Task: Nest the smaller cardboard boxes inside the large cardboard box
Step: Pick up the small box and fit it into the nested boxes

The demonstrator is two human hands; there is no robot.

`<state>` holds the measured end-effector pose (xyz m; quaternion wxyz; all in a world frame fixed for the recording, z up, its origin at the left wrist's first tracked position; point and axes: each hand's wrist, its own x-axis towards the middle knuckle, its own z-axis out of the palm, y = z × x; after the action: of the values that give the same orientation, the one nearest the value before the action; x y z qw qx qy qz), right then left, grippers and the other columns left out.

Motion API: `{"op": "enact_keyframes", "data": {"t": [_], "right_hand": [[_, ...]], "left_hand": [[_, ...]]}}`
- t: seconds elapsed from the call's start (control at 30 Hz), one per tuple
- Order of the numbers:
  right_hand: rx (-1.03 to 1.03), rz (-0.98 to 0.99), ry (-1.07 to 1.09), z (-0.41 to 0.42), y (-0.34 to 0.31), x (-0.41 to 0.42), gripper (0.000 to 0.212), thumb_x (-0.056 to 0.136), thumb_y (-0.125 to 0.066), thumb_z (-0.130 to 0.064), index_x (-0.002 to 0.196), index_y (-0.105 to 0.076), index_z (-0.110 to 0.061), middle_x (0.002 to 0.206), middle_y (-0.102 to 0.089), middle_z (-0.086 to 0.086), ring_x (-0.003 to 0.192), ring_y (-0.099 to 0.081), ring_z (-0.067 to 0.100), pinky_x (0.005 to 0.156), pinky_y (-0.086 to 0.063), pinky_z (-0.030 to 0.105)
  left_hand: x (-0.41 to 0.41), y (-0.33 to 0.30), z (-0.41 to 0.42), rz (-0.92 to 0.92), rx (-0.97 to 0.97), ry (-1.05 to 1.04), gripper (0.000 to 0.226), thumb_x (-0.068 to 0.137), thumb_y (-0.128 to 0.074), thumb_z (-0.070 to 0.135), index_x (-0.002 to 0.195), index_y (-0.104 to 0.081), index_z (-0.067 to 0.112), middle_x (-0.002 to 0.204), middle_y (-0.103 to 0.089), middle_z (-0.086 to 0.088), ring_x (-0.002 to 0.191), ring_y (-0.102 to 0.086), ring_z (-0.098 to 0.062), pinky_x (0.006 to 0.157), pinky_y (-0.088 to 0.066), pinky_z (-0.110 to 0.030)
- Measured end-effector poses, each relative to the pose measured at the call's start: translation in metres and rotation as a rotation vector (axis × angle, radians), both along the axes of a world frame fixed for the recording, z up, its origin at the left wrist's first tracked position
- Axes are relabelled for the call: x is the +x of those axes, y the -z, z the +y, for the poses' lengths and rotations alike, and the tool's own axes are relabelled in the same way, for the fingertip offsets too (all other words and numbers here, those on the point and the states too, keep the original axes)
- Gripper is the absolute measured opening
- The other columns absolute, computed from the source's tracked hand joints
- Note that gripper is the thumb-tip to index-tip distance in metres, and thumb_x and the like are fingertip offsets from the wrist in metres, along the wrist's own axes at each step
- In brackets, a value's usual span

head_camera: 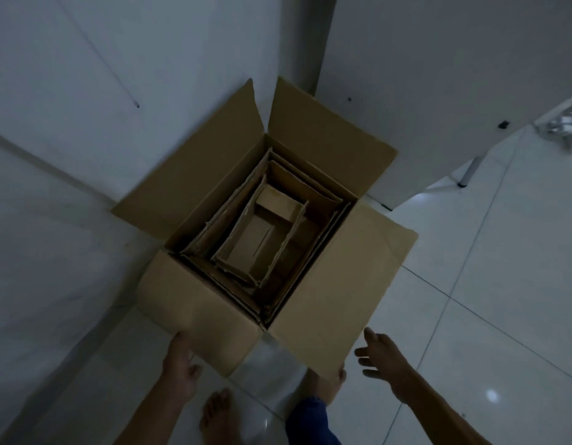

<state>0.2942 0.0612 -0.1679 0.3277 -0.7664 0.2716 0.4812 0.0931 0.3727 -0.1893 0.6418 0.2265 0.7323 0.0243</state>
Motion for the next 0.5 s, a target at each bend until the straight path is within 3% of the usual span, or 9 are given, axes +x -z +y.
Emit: {"op": "enact_keyframes", "data": {"t": [0.1,0.13,0.2,0.23,0.3,0.4,0.43,0.5], "right_hand": [[0.172,0.074,0.241,0.003,-0.006,-0.011,0.061,0.104,-0.028,-0.061,0.119,-0.062,-0.013,0.113,-0.073,0.014,0.105,-0.069,0.033,0.089,-0.058,0.045],[0.222,0.078,0.341,0.005,-0.008,-0.016,0.068,0.103,-0.024,-0.065,0.119,-0.065,-0.014,0.114,-0.073,0.015,0.107,-0.069,0.035,0.089,-0.058,0.045],[0.282,0.086,0.512,0.012,-0.014,-0.026,0.074,0.101,-0.018,-0.068,0.118,-0.067,-0.015,0.116,-0.072,0.016,0.107,-0.067,0.036,0.086,-0.057,0.043],[0.31,0.097,0.576,0.017,-0.017,-0.032,0.075,0.101,-0.017,-0.068,0.117,-0.067,-0.015,0.114,-0.073,0.015,0.105,-0.066,0.035,0.084,-0.056,0.041],[0.383,0.122,0.64,0.03,-0.024,-0.04,0.069,0.104,-0.023,-0.064,0.113,-0.069,-0.014,0.107,-0.075,0.014,0.099,-0.064,0.032,0.083,-0.054,0.04],[0.581,0.135,0.624,0.055,-0.038,-0.046,0.045,0.105,-0.047,-0.044,0.116,-0.072,-0.008,0.114,-0.071,0.021,0.104,-0.066,0.036,0.093,-0.056,0.046],[0.646,0.143,0.608,0.064,-0.042,-0.046,0.042,0.104,-0.051,-0.038,0.124,-0.07,-0.005,0.122,-0.069,0.024,0.109,-0.066,0.038,0.096,-0.056,0.047],[0.739,0.156,0.588,0.082,-0.048,-0.045,0.041,0.102,-0.057,-0.03,0.13,-0.066,-0.002,0.128,-0.065,0.028,0.111,-0.065,0.04,0.095,-0.054,0.048]], "left_hand": [[-0.01,-0.011,-0.003,-0.084,-0.143,-0.07,0.03,0.096,-0.051,0.044,0.114,-0.054,0.021,0.099,-0.051,-0.005,0.084,-0.051,-0.019,0.07,-0.044,-0.03],[-0.016,-0.011,-0.003,-0.105,-0.162,-0.096,0.039,0.095,-0.05,0.05,0.117,-0.056,0.018,0.097,-0.054,-0.006,0.089,-0.055,-0.022,0.073,-0.049,-0.032],[-0.027,-0.018,-0.001,-0.091,-0.153,-0.102,0.056,0.096,-0.044,0.057,0.129,-0.055,0.014,0.126,-0.057,-0.012,0.126,-0.052,-0.03,0.103,-0.043,-0.04],[-0.033,-0.022,0.001,-0.096,-0.146,-0.104,0.056,0.097,-0.039,0.058,0.124,-0.057,0.013,0.142,-0.051,-0.015,0.136,-0.045,-0.031,0.11,-0.035,-0.042],[-0.043,-0.033,0.004,-0.163,-0.169,-0.17,0.05,0.097,-0.034,0.06,0.102,-0.057,0.016,0.139,-0.053,-0.019,0.121,-0.055,-0.033,0.104,-0.036,-0.042],[-0.047,-0.038,0.016,-0.269,-0.208,-0.237,0.054,0.098,-0.034,0.061,0.1,-0.061,0.014,0.094,-0.074,-0.016,0.078,-0.074,-0.03,0.087,-0.043,-0.038],[-0.043,-0.039,0.02,-0.299,-0.221,-0.231,0.055,0.097,-0.036,0.061,0.098,-0.064,0.014,0.087,-0.076,-0.014,0.072,-0.076,-0.028,0.088,-0.045,-0.038],[-0.032,-0.04,0.025,-0.389,-0.245,-0.197,0.048,0.097,-0.045,0.054,0.101,-0.071,0.014,0.094,-0.078,-0.012,0.078,-0.077,-0.028,0.093,-0.051,-0.041]]}}
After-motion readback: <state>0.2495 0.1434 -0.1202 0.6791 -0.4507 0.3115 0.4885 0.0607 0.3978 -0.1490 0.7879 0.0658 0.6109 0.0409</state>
